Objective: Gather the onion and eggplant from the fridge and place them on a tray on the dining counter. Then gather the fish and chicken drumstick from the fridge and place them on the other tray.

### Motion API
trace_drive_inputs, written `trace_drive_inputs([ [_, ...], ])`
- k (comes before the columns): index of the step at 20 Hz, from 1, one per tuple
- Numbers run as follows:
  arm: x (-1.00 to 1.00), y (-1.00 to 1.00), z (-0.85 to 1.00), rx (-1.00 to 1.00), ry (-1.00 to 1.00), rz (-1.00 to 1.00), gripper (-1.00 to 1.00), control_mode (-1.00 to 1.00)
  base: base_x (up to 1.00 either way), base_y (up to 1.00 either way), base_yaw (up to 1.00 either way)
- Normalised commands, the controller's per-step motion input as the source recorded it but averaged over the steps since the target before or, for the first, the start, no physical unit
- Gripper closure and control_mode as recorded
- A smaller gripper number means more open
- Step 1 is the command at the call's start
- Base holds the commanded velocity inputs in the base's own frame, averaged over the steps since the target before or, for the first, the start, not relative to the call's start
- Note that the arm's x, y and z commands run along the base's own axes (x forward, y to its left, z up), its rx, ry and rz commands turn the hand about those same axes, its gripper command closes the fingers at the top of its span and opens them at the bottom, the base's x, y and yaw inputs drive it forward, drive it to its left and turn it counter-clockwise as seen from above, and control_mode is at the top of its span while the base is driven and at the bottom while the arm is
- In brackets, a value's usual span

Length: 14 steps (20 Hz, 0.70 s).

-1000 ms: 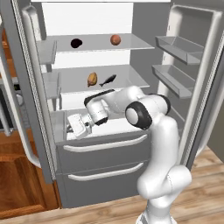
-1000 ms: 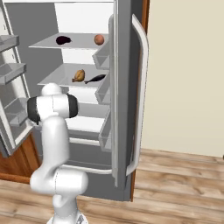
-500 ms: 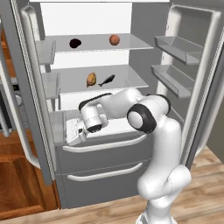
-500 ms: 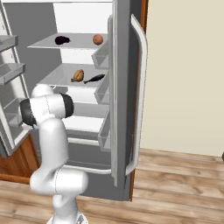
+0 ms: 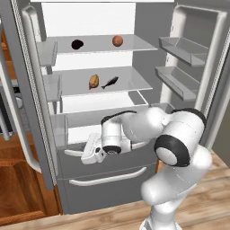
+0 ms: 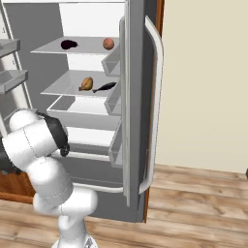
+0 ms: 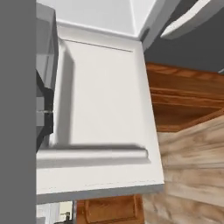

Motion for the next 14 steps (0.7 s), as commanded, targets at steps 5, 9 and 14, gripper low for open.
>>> trace_drive_inputs([
  [5,-0.12,-0.66,0.24,-0.01,0.16,-0.29,1.00,-1.00,0.00,0.00,0.00],
  [9,0.00,-0.45,0.59,-0.09,0.01,-0.22,1.00,-1.00,0.00,0.00,0.00],
  [14,0.00,-0.31,0.68,-0.17,0.00,-0.03,1.00,-1.00,0.00,0.00,0.00],
])
